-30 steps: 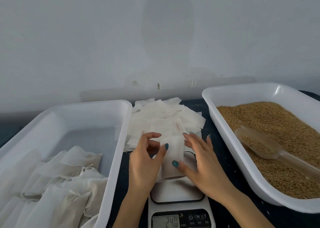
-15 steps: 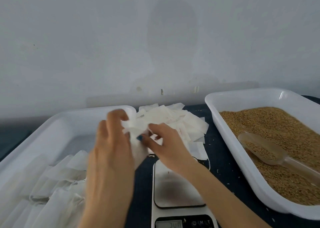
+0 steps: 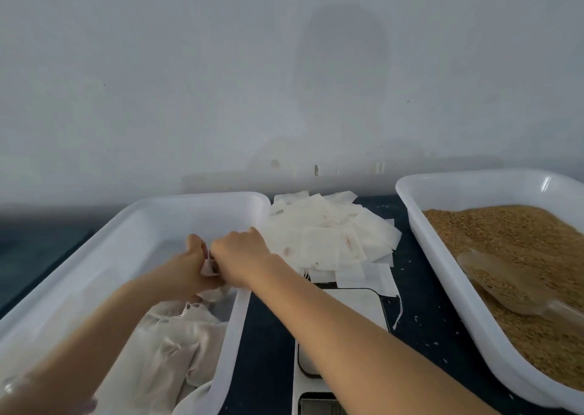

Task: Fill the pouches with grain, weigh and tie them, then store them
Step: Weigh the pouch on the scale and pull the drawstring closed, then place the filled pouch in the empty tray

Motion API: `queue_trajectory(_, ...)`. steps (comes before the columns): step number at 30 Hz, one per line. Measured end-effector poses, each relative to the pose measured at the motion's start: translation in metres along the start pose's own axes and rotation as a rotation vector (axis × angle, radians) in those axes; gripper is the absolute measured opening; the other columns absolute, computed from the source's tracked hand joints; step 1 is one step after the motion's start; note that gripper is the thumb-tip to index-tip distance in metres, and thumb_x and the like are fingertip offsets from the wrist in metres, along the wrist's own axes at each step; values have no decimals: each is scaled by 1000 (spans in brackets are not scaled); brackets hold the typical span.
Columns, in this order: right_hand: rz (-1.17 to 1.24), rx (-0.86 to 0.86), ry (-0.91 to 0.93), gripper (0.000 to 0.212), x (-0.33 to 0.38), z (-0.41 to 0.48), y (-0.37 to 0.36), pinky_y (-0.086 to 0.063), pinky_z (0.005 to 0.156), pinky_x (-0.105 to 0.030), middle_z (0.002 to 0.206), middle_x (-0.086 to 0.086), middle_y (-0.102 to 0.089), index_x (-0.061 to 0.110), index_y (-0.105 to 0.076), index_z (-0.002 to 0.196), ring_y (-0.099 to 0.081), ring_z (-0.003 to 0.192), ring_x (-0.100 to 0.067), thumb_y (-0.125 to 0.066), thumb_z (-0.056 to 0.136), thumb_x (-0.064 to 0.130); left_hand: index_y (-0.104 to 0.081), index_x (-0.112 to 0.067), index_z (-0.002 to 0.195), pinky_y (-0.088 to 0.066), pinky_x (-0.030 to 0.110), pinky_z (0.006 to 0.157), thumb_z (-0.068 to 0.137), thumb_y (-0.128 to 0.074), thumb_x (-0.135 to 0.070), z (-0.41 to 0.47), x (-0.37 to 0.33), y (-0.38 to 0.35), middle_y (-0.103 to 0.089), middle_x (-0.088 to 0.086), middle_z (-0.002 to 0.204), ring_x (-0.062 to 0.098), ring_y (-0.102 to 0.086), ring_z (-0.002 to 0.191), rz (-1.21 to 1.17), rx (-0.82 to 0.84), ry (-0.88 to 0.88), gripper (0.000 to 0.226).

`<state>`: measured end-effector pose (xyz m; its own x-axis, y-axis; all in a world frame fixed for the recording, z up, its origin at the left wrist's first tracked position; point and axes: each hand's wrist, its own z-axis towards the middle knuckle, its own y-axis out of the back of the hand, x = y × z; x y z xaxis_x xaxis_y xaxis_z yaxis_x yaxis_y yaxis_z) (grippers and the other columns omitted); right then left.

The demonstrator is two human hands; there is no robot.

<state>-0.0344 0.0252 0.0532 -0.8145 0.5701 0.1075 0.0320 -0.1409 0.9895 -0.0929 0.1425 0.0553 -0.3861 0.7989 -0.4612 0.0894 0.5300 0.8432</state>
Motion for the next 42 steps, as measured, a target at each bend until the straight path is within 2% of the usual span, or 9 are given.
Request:
queue_trajectory(5, -146, 15, -36, 33, 6, 2, -6, -37, 94, -36, 117, -6, -62, 9, -52, 125, -59, 111, -24, -59, 95, 19, -34, -3, 108, -47, 23, 45, 92, -63, -5, 18, 20, -9, -58, 15, 79, 22, -58, 55, -13, -80, 58, 33)
queue_trajectory(11, -265, 225, 3, 7, 11, 0, -2, -29, 108, -39, 128, -5, -59, 19, -57, 98, -53, 121, -24, -52, 97, 14, -41, -8, 118, -45, 19, 45, 91, -63, -9, 26, 48, 9, -67, 8, 67, 18, -56, 48, 62, 93, 175, 35)
queue_trajectory(15, -309, 434, 53, 17, 24, 5, -4, -38, 75, -30, 91, 2, -53, 18, -50, 85, -51, 78, -15, -51, 100, 26, -42, -12, 120, -52, 22, 53, 91, -67, -15, 33, 58, 16, -69, 9, 75, 17, -61, 56, 95, 150, 219, 39)
queue_trajectory(17, -264, 493, 72, 12, 31, 10, -6, -35, 65, -29, 87, 1, -50, 18, -51, 90, -52, 80, -17, -52, 99, 25, -41, -16, 119, -53, 22, 54, 90, -68, -17, 35, 64, 22, -69, 7, 73, 14, -63, 57, 113, 158, 243, 40)
queue_trajectory(26, -106, 341, 136, 10, 22, -4, 3, -43, 84, -33, 99, 1, -60, 20, -62, 104, -56, 87, -16, -56, 97, 24, -43, -17, 107, -56, 20, 59, 85, -71, -36, 28, 48, 29, -68, -1, 91, 9, -70, 76, 467, 113, 276, 41)
queue_trajectory(28, 190, 130, 92, 28, 3, -18, 11, -46, 94, -35, 126, -2, -63, 22, -63, 125, -57, 114, -23, -52, 99, 24, -38, -18, 114, -58, 26, 73, 84, -67, -47, 18, 38, 28, -65, -5, 98, 11, -68, 84, 660, 49, 221, 51)
queue_trajectory(31, 473, -141, -109, 29, -46, -56, 23, -46, 100, -39, 129, 3, -64, 26, -65, 123, -53, 124, -19, -49, 99, 22, -28, -21, 131, -53, 31, 83, 88, -54, -62, -6, 23, 30, -56, -7, 111, 13, -63, 96, 856, -171, 109, 65)
queue_trajectory(37, 296, -139, -794, 31, -149, -147, -9, -49, 89, -32, 123, -7, -56, 13, -52, 124, -58, 109, -23, -58, 97, 29, -63, -14, 109, -53, 39, 54, 84, -70, -39, -85, -32, 4, -66, 2, 82, 29, -66, 70, 634, -724, -472, 36)
queue_trajectory(42, 57, -111, -887, 46, -149, -171, -44, -44, 84, -26, 122, -8, -52, 11, -44, 123, -52, 112, -24, -55, 97, 46, -67, -31, 96, -50, 23, 47, 76, -45, -50, -123, -105, -66, -66, -16, 83, 7, -67, 70, 385, -520, -744, 35)
